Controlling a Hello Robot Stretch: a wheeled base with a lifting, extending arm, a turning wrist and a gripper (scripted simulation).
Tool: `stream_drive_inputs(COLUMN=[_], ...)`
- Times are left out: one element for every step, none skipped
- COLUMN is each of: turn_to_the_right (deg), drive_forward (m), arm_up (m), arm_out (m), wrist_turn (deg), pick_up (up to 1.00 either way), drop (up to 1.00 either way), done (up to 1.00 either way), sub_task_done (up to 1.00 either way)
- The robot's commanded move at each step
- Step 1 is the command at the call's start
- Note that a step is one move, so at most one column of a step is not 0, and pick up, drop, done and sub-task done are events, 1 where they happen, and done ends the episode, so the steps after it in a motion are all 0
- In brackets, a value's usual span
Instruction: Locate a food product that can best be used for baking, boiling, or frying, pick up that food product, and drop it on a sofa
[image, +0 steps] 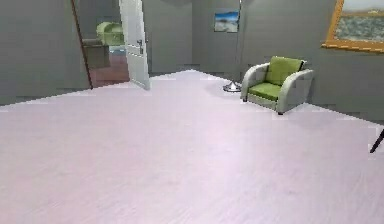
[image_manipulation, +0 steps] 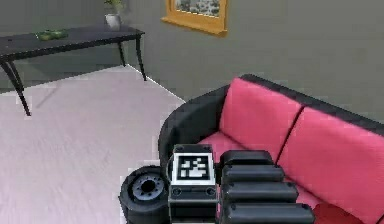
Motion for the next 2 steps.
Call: stream_drive_inputs(turn_to_the_right=[45.0, 0.0], drive_forward=[0.00, 0.00], arm_up=[0.00, 0.00], arm_out=[0.00, 0.48], wrist_turn=[0.0, 0.0], pick_up=[0.00, 0.00], drop=[0.00, 0.00], done=[0.00, 0.00], sub_task_done=[0.00, 0.00])
